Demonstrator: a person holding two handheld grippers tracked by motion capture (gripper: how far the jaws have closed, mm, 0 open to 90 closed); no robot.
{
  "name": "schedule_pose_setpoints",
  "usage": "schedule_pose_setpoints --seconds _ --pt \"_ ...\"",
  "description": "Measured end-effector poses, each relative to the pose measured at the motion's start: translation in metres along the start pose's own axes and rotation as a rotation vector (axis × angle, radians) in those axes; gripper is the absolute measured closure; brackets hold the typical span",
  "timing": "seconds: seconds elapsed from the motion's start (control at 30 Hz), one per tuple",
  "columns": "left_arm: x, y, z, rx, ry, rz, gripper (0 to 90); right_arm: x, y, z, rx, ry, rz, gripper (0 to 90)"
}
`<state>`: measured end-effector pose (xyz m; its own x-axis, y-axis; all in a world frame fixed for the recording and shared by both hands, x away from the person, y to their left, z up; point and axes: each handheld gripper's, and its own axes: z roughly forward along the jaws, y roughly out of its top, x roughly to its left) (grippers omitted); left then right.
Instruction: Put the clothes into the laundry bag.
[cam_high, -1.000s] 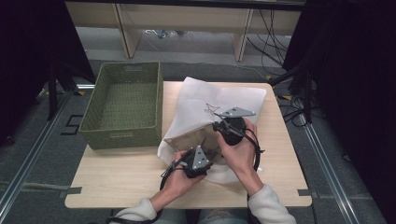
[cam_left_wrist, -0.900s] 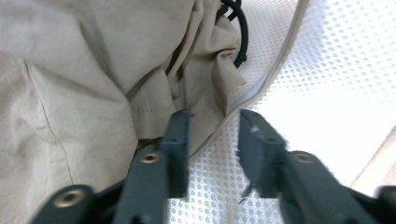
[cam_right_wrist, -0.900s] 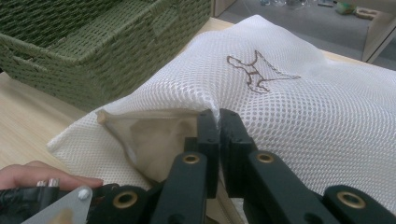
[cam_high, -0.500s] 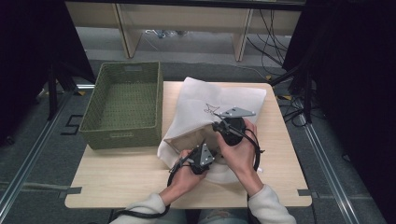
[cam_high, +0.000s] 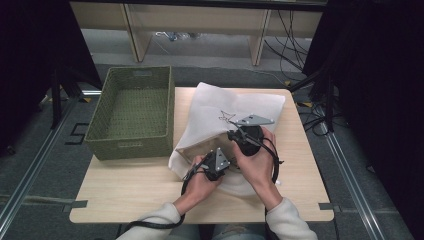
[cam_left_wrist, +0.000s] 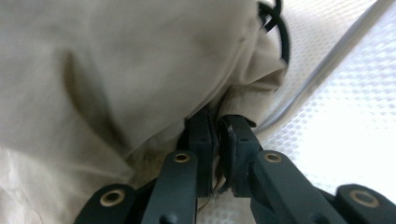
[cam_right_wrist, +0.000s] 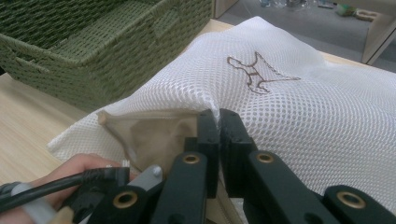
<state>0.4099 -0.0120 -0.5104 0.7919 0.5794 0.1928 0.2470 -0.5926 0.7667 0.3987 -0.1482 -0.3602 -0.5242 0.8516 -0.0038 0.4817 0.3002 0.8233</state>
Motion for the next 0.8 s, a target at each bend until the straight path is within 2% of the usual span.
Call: schedule_pose_setpoints --seconds 0.03,0.07,0.1,0.13,0.2,0.27,0.3,0.37,0.4,0.43,0.47,0.6,0.73,0.77,0.8 --pt "-0.004 -0.002 0.002 -0.053 0.007 -0.063 82.2 0.001 0.001 -0.002 0.012 0.001 0.021 88.6" --pt "-0.004 -0.003 0.0 -0.058 0.015 -0.067 82.2 0.0 0.001 -0.002 0.011 -0.002 0.0 88.5" --pt "-0.001 -0.003 -0.007 -0.014 0.013 -0.001 82.0 0.0 0.001 -0.003 0.014 -0.002 0.012 88.6" --pt "-0.001 -0.004 -0.009 -0.035 0.024 -0.012 81.7 -0.002 0.001 -0.003 0.014 -0.003 -0.001 88.5" --pt "0.001 -0.006 -0.018 -0.032 0.046 0.0 81.0 -0.003 0.001 -0.001 0.009 -0.01 0.002 88.5" --pt "0.005 -0.009 -0.022 -0.037 0.062 -0.014 80.1 -0.003 0.0 0.0 0.009 0.002 0.008 88.5" --pt "0.007 -0.01 -0.025 -0.034 0.061 -0.012 79.4 -0.002 0.0 -0.001 0.029 0.0 0.015 88.5" --pt "0.011 -0.013 -0.03 -0.023 0.064 -0.002 78.6 -0.003 0.0 0.0 0.015 -0.002 -0.018 88.5" --pt "0.011 -0.015 -0.032 -0.025 0.071 -0.002 78.4 -0.002 0.0 -0.001 0.024 -0.003 -0.009 88.5" --pt "0.011 -0.016 -0.033 -0.036 0.075 -0.011 78.1 -0.002 0.0 0.0 0.01 -0.009 -0.018 88.5" --pt "0.013 -0.017 -0.037 -0.008 0.062 0.016 77.7 -0.002 0.0 -0.001 0.017 -0.014 -0.019 88.5" --pt "0.015 -0.023 -0.046 -0.009 0.073 0.011 74.6 -0.001 0.0 -0.001 0.033 0.0 0.015 88.5" --pt "0.017 -0.03 -0.057 0.005 0.094 0.022 69.6 -0.002 0.0 -0.001 0.018 -0.01 -0.008 88.5" --pt "0.017 -0.031 -0.058 0.003 0.093 0.015 68.3 -0.001 0.0 -0.002 0.032 -0.008 0.006 88.5" --pt "0.019 -0.032 -0.059 0.019 0.097 0.031 66.8 -0.001 0.0 -0.002 0.031 -0.008 0.004 88.5"
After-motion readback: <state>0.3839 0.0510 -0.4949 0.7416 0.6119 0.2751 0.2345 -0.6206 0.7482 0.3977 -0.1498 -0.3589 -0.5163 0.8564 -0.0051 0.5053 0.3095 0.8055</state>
